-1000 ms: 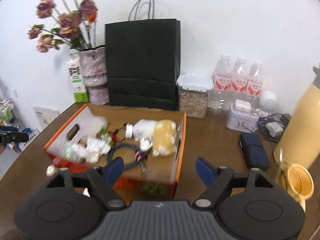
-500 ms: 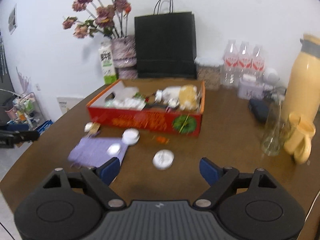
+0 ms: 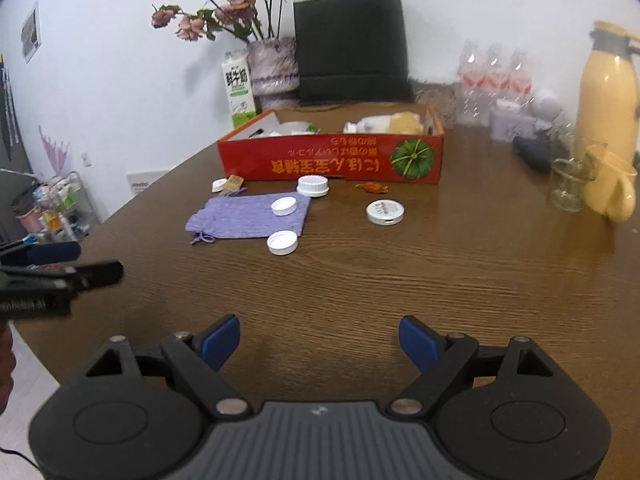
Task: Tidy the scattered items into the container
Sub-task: 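Withdraw both tools from the box toward the remaining caps, then grasp a ridged white cap with left tool while right tool grasps the round white device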
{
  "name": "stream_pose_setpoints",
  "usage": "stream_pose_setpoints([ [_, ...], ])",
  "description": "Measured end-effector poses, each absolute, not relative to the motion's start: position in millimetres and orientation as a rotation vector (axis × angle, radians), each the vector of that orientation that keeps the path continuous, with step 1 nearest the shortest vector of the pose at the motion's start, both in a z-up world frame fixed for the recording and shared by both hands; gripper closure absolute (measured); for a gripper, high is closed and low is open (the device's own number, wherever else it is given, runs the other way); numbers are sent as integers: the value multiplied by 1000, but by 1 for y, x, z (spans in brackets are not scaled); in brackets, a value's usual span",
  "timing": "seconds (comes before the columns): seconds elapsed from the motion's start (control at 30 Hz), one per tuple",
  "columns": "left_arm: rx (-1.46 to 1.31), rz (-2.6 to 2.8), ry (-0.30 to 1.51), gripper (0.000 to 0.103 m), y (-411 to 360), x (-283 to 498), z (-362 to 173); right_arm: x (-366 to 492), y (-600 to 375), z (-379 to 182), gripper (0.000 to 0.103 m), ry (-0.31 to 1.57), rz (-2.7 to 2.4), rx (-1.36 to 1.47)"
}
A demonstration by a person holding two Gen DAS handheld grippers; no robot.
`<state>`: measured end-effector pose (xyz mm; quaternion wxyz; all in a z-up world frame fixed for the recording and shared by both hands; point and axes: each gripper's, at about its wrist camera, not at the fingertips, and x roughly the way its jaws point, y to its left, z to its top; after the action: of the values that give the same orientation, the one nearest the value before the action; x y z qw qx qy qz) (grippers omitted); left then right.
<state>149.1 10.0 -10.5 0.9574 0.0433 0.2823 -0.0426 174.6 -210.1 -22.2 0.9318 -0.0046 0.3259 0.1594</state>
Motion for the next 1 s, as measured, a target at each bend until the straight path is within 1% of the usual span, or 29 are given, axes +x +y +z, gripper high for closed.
stream_pose_setpoints([
  [0.2, 92, -177, 583, 15, -13, 160, -23, 179, -210, -29, 17, 643, 294, -52],
  [0.33, 62, -172, 557, 23, -15, 186, -21, 199, -216, -32, 17, 637, 282, -21],
  [0.37, 68, -170, 554, 28, -17, 196, -20, 206, -217, -33, 17, 639, 281, -17],
  [0.4, 71, -169, 550, 29, -18, 205, -17, 212, -217, -34, 18, 641, 279, -16],
  [0.53, 72, -231, 512, 29, -23, 257, -7, 243, -216, -34, 19, 626, 280, -20],
  [0.6, 108, -226, 509, 29, -31, 288, -6, 263, -215, -32, 24, 619, 281, -14],
  [0.67, 144, -254, 502, 29, -38, 316, -9, 284, -214, -30, 33, 609, 293, -11],
  [0.73, 146, -270, 546, 31, -43, 342, -19, 305, -211, -31, 35, 595, 296, -11],
  [0.8, 151, -267, 593, 37, -46, 364, -29, 326, -208, -34, 38, 599, 291, -18],
  [0.93, 146, -277, 634, 39, -48, 392, -44, 363, -200, -48, 48, 654, 292, -40],
  [0.97, 139, -285, 649, 42, -48, 398, -48, 368, -198, -52, 49, 661, 288, -42],
  [1.0, 133, -292, 659, 51, -47, 401, -50, 372, -198, -57, 51, 672, 283, -40],
])
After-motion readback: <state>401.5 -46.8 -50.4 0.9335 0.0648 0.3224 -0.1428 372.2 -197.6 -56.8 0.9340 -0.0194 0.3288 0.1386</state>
